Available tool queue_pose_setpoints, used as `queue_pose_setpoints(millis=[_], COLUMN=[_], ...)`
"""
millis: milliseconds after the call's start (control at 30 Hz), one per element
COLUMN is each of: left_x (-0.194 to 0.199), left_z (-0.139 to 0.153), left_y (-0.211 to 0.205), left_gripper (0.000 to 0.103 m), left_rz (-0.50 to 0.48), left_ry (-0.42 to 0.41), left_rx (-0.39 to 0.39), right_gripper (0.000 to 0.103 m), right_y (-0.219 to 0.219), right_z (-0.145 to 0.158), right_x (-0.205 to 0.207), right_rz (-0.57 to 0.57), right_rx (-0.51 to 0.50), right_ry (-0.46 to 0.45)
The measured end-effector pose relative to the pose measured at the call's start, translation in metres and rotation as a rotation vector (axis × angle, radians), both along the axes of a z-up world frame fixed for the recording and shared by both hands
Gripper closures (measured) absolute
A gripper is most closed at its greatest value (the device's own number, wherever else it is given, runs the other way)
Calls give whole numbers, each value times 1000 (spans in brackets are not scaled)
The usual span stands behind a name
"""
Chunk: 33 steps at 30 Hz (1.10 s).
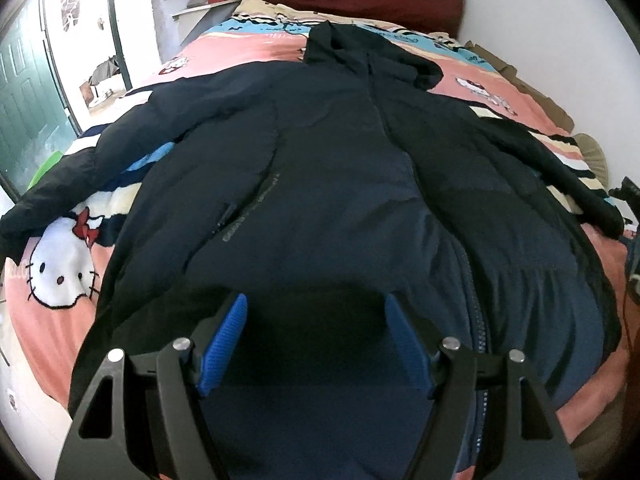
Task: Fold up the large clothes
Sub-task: 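Grasp the jacket sleeve cuff with the right gripper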
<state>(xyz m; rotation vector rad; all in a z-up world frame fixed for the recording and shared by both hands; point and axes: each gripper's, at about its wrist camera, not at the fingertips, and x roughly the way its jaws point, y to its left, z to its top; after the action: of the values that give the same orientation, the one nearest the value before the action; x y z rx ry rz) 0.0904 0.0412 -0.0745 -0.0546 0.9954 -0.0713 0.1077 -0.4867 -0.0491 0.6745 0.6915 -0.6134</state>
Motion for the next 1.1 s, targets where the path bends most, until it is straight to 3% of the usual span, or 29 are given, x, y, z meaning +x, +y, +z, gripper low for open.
queue_pose_setpoints(millis=[200, 367, 500, 567, 667, 767, 967, 1100], left_x=[4, 6, 7, 8, 8, 8, 3, 1], left_z=[-1, -2, -2, -3, -2, -3, -1, 0], left_y=[7, 6, 8, 8, 8, 8, 11, 16], left_gripper=[33, 33, 33, 33, 33, 33, 33, 33], left_rz=[21, 15, 12, 12, 13, 13, 7, 8], left_ry=[5, 6, 7, 6, 6, 4, -5, -11], left_rx=[-4, 4, 7, 8, 8, 2, -17, -36], right_gripper=[6, 29, 42, 64, 85, 90, 91, 91], right_y=[-52, -82, -98, -100, -104, -99, -80, -76], right_z=[-25, -47, -57, -57, -53, -40, 0, 12], right_x=[7, 8, 9, 12, 18, 21, 31, 30], right_rz=[-136, -215, -264, -261, -229, -188, -97, -84], right_rx=[165, 283, 322, 311, 288, 232, 87, 62], right_ry=[-21, -50, -92, -101, -122, -149, -161, -149])
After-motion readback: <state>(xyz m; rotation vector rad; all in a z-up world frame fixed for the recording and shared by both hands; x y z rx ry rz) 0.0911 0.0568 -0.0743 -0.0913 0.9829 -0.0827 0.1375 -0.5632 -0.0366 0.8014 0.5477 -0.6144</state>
